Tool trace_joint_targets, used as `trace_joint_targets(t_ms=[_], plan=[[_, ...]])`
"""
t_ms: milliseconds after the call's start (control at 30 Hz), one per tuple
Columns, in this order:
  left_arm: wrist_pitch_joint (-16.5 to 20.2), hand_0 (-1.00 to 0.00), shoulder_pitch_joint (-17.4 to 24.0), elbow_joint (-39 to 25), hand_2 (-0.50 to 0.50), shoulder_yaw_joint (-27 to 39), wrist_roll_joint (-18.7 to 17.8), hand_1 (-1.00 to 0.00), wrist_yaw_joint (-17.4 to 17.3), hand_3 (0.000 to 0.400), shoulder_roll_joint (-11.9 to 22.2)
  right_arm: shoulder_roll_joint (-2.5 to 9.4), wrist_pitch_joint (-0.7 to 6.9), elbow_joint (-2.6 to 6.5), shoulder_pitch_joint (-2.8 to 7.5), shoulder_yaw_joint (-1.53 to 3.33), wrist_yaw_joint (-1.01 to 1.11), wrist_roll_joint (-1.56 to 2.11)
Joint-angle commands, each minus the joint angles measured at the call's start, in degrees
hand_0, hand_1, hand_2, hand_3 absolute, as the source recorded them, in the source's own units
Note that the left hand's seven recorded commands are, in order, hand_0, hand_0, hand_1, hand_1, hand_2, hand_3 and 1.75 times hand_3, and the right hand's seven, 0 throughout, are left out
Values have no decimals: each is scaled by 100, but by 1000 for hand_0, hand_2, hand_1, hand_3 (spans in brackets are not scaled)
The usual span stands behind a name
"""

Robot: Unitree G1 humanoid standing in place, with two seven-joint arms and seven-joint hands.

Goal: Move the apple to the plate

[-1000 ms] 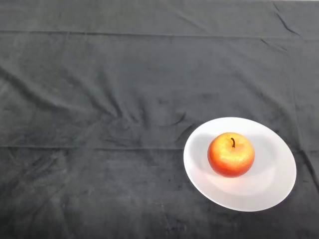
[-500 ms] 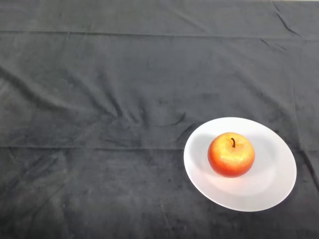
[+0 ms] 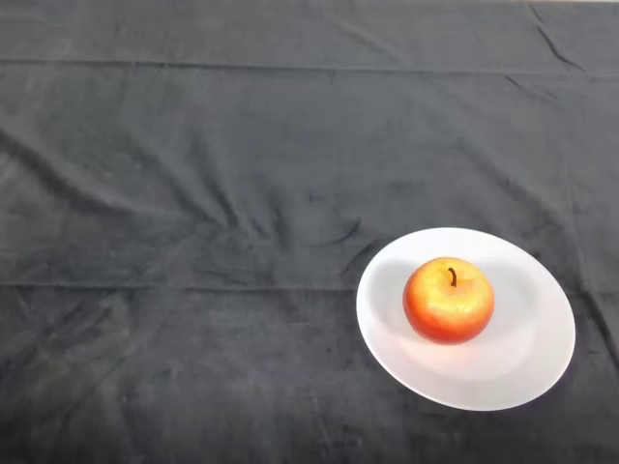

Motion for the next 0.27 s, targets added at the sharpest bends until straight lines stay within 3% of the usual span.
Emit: trace_joint_targets(t_ms=[33,267], plan=[[59,0,16,-56,0,55,-5,0,-78,0,69,-120,-49,25,-96,-26,24,104],[68,0,14,-67,0,118,33,0,-109,0,54,-120,-49,25,-96,-27,25,104]])
